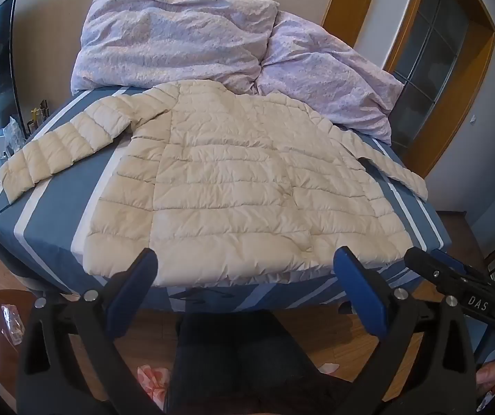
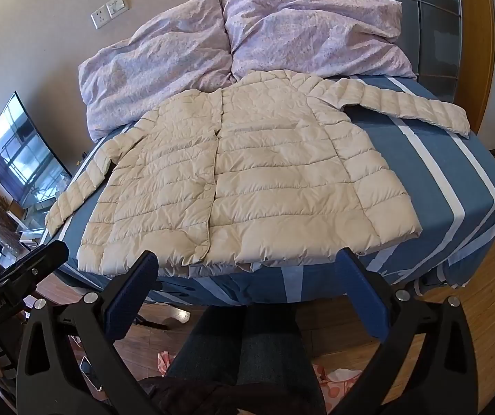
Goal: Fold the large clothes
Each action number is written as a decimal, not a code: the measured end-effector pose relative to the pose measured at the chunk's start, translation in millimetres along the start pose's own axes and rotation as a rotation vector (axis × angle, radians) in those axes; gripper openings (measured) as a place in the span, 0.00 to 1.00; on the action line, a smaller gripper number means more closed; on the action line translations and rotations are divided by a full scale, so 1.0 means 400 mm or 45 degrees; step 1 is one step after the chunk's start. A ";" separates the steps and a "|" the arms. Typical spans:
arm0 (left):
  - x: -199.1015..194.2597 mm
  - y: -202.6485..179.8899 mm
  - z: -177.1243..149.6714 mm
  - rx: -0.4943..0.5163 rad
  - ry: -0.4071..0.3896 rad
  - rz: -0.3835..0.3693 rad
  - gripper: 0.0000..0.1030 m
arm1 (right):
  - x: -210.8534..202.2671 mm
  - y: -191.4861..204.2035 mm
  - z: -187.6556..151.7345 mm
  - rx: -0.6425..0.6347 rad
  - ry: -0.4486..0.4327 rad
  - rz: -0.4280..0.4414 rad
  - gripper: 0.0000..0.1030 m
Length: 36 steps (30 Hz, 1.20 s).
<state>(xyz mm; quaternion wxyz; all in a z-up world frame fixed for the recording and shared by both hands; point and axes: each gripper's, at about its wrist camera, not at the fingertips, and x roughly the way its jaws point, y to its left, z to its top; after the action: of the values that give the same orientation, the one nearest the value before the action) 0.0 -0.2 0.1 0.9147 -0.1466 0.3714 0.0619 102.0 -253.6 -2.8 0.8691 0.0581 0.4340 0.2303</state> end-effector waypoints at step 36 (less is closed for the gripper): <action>0.001 0.000 0.001 -0.007 0.002 -0.005 0.98 | 0.005 -0.001 -0.003 -0.003 0.004 -0.006 0.99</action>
<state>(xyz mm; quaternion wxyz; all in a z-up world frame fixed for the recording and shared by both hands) 0.4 -0.2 0.1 0.9141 -0.1501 0.3717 0.0609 102.3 -253.3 -5.0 0.8690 0.0557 0.4351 0.2289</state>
